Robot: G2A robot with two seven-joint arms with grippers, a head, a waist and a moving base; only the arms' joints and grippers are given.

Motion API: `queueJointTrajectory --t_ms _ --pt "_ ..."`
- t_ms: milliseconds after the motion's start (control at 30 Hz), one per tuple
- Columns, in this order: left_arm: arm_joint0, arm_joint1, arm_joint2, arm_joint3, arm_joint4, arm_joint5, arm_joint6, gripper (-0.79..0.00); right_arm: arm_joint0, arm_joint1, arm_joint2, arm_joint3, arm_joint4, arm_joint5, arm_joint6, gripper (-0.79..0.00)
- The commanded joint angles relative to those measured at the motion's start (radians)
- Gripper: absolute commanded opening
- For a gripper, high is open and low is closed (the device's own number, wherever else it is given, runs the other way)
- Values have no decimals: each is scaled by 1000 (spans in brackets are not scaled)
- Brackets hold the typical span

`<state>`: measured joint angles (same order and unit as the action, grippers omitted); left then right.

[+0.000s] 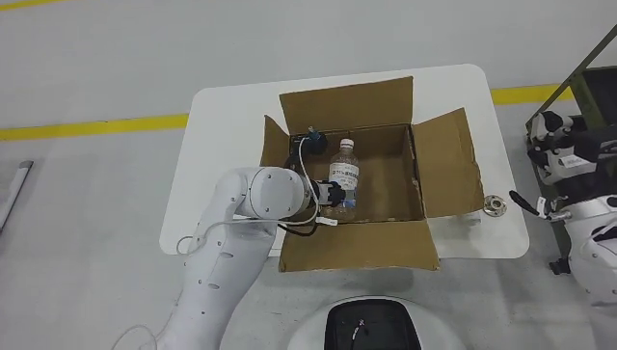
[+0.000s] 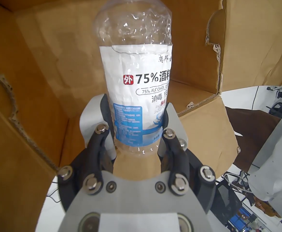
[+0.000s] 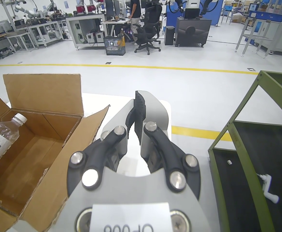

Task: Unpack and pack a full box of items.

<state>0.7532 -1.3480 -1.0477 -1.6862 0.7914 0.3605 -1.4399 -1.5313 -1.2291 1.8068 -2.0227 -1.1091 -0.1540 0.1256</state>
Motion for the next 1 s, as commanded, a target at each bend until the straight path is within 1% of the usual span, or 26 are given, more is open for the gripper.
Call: queueJointTrajectory --t_ms 0,100,167,267,400,567,733,767,800,833,967 --pt "-7 -2 14 18 26 33 27 -785 3 0 -2 1 1 2 1 -785" --pt "-45 -10 53 79 82 72 52 -785 7 1 0 5 4 1 2 -785" --pt "-69 -18 72 141 89 91 71 -785 8 1 2 9 6 1 1 -785" --pt "-111 -32 103 230 80 99 79 -785 9 2 5 13 8 3 -1 -785" --pt "-150 -50 145 323 80 111 91 -785 10 2 10 18 12 6 0 -785" --pt "-186 -68 172 405 49 114 94 -785 10 3 14 23 15 6 -1 -785" --pt "-204 -78 193 455 55 120 100 -785 11 4 13 25 16 4 1 -785" --pt "-204 -80 192 460 42 119 99 -517 11 4 13 25 16 3 1 -785" --pt "-206 -81 193 466 43 120 100 -188 12 4 12 25 16 3 1 -785" --pt "-206 -82 193 469 38 123 103 0 12 4 12 25 16 3 1 -785" --pt "-208 -84 194 473 30 128 108 0 12 5 10 25 15 2 0 -785"
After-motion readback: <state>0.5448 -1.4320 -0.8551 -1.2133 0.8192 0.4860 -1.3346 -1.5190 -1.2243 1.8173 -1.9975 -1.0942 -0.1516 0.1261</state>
